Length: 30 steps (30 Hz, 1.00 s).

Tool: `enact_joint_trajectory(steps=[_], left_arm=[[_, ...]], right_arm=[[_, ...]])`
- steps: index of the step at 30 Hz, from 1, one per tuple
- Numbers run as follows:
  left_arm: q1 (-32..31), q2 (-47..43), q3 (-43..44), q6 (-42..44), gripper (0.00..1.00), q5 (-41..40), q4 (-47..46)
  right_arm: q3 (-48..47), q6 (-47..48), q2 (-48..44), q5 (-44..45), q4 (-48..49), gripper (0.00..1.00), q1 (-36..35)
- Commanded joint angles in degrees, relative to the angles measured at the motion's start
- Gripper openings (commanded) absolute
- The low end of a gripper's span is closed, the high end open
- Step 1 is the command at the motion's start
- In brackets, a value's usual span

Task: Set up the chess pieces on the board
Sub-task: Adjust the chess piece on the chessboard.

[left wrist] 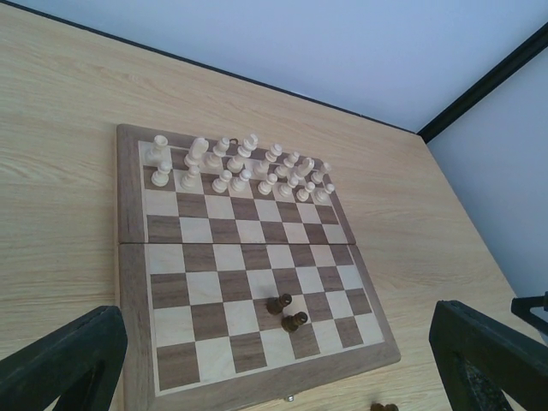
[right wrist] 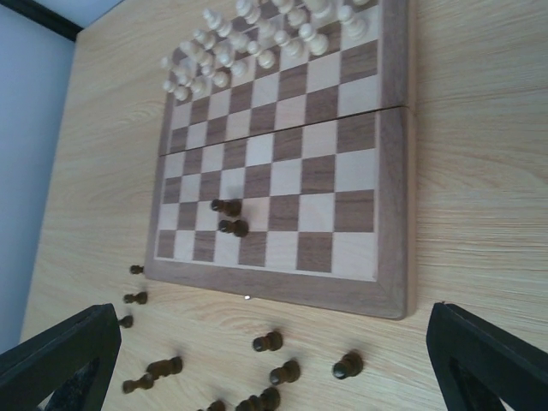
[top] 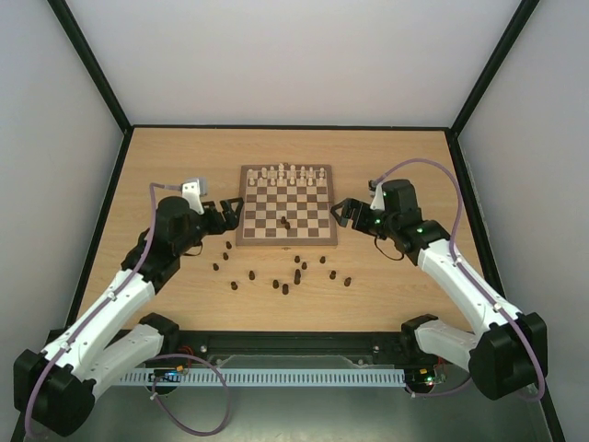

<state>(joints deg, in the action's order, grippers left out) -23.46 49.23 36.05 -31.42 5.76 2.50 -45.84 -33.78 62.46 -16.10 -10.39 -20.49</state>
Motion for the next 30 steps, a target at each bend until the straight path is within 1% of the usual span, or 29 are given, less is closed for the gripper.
enact_joint_trajectory(steps=[1, 6, 8, 10, 13, 16, 20, 25, 27, 30], left_arm=[[-0.10, 0.95, 2.02, -1.84, 0.99, -1.05, 2.19], [-0.09, -0.65, 1.32, -1.37, 0.99, -2.30, 5.98], [-0.09, -0.64, 1.59, -1.03, 0.99, -2.58, 8.03], [-0.09, -1.09, 0.97, -1.04, 0.99, -1.86, 8.35], [-0.09, -3.39, -0.76, -1.28, 0.99, -1.15, 7.56], [-0.07, -5.08, -1.25, -1.31, 0.99, -2.97, 8.62], [-0.05, -4.98, -1.32, -1.32, 1.00, -3.96, 9.63], [-0.08, -4.66, -3.62, -1.59, 1.00, -2.84, 7.82], [-0.05, -4.30, -4.24, -2.68, 1.00, -3.33, 7.73], [-0.07, -3.83, -4.82, -3.57, 1.00, -3.00, 6.96]], right_arm=[[-2.65, 2.82, -0.16, 5.09, -4.89, 0.99, -0.25], [1.40, 2.38, -3.77, 2.68, -0.04, 0.99, -0.30], [3.02, 1.21, -4.02, 0.56, 3.20, 0.99, -0.26], [3.47, 0.69, -3.25, -0.83, 4.02, 0.99, -0.26], [3.68, 0.71, -1.91, -2.11, 4.40, 0.99, -0.25], [4.89, 1.03, -1.79, -1.83, 4.71, 0.99, -0.28], [6.80, 1.16, -2.67, -1.66, 4.99, 0.99, -0.25], [7.87, 1.39, -5.12, -0.81, 2.70, 0.99, -0.27], [7.88, -0.25, -6.29, 1.09, 1.12, 0.99, -0.26], [8.61, -0.20, -9.20, 2.04, 0.66, 0.99, -0.25]])
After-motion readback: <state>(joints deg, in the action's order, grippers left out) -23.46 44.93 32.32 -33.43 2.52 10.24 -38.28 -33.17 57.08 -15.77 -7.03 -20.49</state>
